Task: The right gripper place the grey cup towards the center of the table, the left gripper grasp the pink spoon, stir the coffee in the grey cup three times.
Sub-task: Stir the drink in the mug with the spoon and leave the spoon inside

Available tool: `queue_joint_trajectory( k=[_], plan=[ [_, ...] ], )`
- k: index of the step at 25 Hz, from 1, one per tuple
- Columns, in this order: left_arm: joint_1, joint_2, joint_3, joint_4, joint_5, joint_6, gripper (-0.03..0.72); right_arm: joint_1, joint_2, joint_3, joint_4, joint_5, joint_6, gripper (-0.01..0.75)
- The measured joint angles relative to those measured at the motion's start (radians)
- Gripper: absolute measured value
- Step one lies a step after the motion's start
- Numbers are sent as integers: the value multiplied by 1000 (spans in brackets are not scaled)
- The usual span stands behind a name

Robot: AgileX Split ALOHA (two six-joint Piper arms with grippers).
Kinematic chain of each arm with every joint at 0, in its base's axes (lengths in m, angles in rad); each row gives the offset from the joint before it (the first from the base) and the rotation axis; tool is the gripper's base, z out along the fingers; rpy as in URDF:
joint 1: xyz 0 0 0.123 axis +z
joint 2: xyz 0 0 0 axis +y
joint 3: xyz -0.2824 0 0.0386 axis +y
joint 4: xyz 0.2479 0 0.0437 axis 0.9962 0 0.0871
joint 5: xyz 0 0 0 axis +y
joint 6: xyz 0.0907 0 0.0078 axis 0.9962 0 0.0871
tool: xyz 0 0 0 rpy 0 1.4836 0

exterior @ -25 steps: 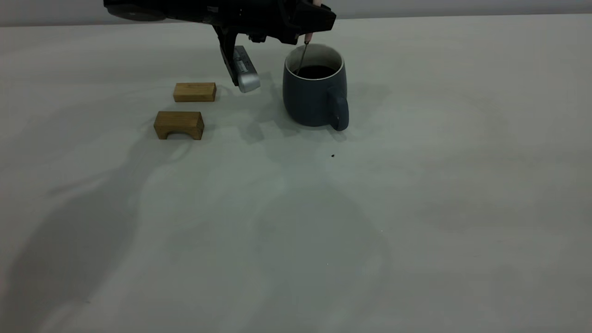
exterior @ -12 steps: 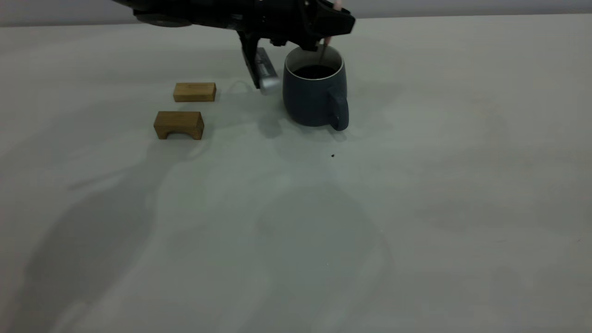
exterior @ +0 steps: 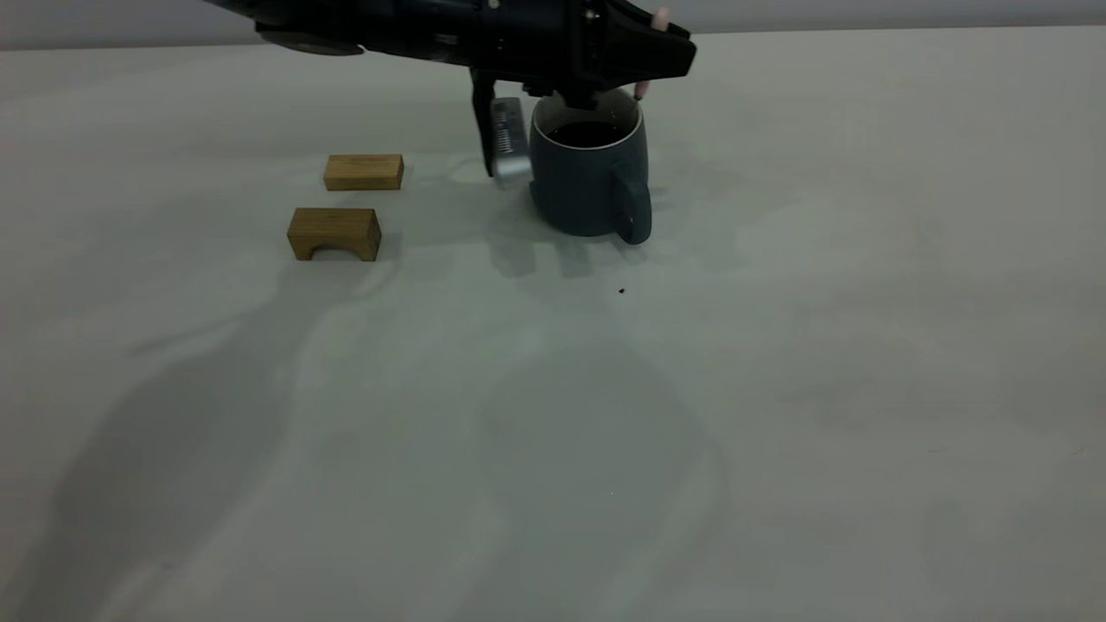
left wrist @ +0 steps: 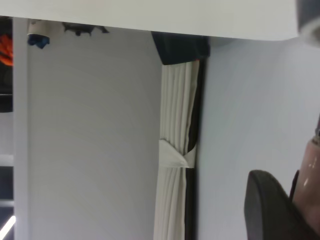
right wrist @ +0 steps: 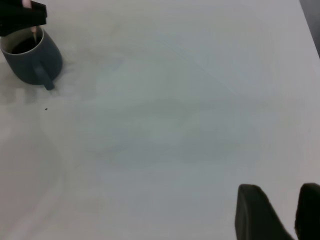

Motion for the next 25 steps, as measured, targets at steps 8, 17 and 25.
queue_joint_trajectory(
  k=[8, 17, 25],
  plan=[
    [60, 0, 0, 3, -10, 0, 135, 0, 0, 0, 0, 0, 0, 240],
    [-1, 1, -1, -61, -99, 1, 135, 0, 0, 0, 0, 0, 0, 240],
    [-8, 1, -1, 8, 18, 2, 135, 0, 0, 0, 0, 0, 0, 240]
  ],
)
